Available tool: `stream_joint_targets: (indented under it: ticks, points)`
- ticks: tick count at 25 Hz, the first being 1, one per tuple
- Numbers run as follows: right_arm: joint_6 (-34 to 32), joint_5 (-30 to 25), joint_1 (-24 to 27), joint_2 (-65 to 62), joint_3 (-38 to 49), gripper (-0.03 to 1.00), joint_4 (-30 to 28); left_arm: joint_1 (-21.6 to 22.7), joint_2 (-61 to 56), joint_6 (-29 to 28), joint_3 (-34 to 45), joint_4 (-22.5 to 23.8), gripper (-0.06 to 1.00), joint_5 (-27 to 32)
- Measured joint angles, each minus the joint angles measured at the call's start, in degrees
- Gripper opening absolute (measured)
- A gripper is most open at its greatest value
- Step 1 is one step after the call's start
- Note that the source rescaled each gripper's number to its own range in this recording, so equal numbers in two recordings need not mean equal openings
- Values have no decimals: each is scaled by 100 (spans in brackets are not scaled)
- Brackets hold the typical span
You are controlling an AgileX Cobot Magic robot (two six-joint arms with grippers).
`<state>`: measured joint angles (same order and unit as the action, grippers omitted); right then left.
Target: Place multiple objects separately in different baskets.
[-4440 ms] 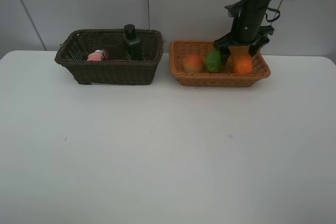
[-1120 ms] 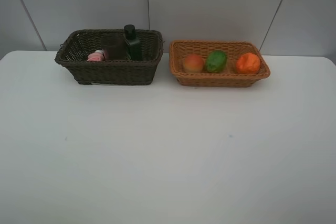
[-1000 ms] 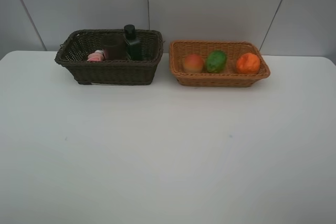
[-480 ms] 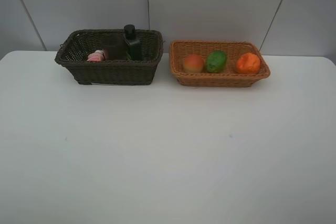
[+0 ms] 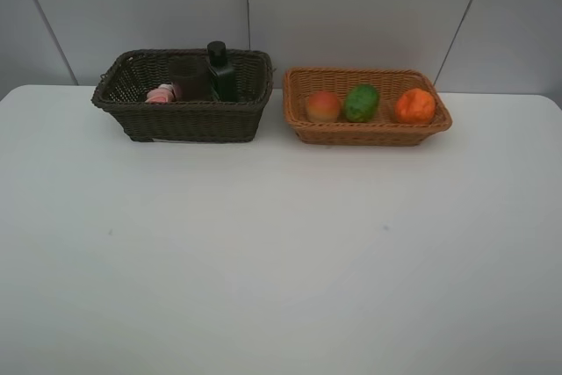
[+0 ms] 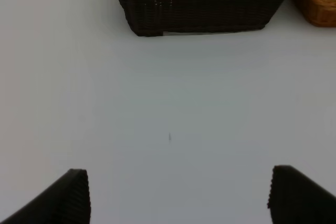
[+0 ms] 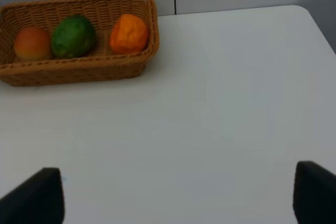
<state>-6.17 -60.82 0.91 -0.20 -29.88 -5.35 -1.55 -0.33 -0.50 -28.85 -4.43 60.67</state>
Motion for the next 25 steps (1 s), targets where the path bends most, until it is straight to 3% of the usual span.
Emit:
stream_joint_targets:
  ticks: [25]
  points:
    - [6,0,0,0,-1,90,0,0,0,0,0,0,89,0]
